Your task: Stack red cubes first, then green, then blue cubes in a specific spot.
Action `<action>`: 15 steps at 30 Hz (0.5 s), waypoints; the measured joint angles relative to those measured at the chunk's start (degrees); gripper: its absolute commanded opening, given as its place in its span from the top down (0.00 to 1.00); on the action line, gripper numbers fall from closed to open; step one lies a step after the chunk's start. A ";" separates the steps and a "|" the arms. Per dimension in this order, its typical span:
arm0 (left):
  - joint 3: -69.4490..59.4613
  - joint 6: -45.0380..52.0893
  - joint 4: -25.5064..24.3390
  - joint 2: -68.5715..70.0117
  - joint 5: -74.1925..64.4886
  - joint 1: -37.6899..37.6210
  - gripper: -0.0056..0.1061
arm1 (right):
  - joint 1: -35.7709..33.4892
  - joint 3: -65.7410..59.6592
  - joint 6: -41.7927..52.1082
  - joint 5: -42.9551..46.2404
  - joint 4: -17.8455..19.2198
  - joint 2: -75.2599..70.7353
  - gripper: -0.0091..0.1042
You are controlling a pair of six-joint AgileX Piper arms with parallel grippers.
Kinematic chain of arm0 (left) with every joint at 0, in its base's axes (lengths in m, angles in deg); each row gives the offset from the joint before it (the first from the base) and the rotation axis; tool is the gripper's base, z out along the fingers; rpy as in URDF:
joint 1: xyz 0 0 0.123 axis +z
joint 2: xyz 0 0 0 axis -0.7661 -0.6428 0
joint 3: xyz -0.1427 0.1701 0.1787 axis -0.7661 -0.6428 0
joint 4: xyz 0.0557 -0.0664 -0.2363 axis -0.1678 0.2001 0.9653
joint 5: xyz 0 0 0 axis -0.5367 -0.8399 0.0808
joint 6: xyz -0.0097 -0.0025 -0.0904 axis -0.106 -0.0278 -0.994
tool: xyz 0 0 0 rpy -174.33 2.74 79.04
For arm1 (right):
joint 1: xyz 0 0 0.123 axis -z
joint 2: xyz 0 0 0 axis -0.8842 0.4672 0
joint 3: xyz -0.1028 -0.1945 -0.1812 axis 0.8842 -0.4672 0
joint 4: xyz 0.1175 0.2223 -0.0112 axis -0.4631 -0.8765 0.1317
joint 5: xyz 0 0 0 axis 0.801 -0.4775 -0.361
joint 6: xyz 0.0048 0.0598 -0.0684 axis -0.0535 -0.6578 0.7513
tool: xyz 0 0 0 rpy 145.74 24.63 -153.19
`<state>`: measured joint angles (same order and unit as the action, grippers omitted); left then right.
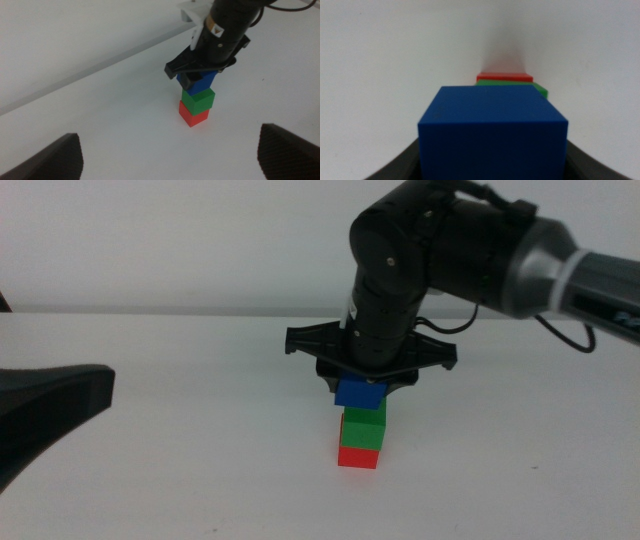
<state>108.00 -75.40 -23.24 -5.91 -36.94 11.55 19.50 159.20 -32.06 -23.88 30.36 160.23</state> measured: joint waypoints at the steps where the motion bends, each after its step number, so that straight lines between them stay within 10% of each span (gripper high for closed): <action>1: 0.00 0.00 0.00 0.00 0.00 0.00 0.11 | -0.10 -0.49 0.00 0.00 0.30 -0.65 0.82; 15: 0.00 0.00 0.00 0.00 0.00 0.00 0.11 | -0.23 -1.43 -0.45 -0.23 1.39 0.22 0.82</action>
<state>108.00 -75.40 -23.24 -5.91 -36.94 11.55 19.27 157.77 -32.51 -24.10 31.75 160.45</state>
